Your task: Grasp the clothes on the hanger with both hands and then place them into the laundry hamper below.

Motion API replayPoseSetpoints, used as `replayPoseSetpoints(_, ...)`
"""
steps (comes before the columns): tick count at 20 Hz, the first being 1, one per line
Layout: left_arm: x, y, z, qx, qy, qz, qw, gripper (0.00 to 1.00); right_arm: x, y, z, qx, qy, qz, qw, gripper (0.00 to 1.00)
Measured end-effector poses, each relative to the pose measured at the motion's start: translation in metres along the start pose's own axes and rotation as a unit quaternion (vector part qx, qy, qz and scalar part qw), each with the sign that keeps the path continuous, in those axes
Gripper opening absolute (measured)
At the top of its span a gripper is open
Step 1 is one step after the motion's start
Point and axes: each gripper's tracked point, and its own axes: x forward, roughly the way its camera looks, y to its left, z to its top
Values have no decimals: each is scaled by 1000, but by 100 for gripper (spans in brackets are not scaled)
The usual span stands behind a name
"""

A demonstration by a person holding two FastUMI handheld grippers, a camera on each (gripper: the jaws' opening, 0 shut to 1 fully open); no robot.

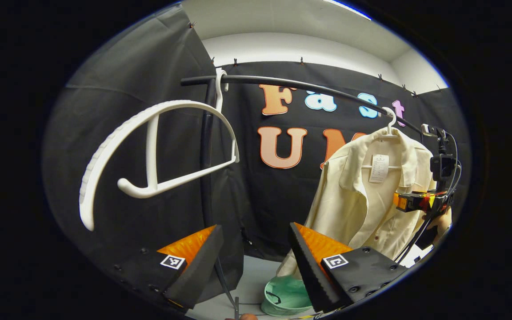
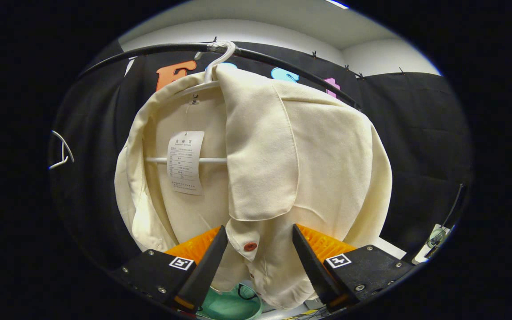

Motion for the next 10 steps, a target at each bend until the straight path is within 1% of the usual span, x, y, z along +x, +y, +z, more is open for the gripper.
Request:
replayPoseSetpoints(1, 0, 1, 0, 0, 0, 1, 1000, 100, 0, -1, 0, 1, 0, -2, 1000, 89)
replayPoseSetpoints(2, 1, 2, -1, 1, 1, 1, 1000, 98, 1, -4, 0, 3, 0, -4, 1000, 86)
replayPoseSetpoints(3, 3, 4, -2, 2, 1, 1, 1000, 97, 2, -7, -1, 5, 0, -6, 1000, 81)
replayPoseSetpoints(4, 5, 3, -2, 5, 2, 0, 1000, 96, 2, -9, 0, 7, 0, -7, 1000, 79)
replayPoseSetpoints(6, 7, 0, -1, 9, 0, -4, 1000, 97, 2, -16, -1, 9, 1, -9, 1000, 71)
replayPoseSetpoints(7, 8, -4, 0, 10, 0, -7, 1000, 97, 0, -20, 0, 11, 1, -9, 1000, 64)
replayPoseSetpoints(8, 8, -7, 1, 9, -1, -8, 1000, 100, -2, -25, 0, 13, 0, -9, 1000, 59)
replayPoseSetpoints(9, 7, -11, 3, 7, -2, -9, 1000, 98, -3, -29, 0, 16, 0, -8, 1000, 50)
replayPoseSetpoints(10, 6, -15, 2, 5, -4, -10, 1000, 96, -4, -33, -1, 19, 2, -4, 1000, 46)
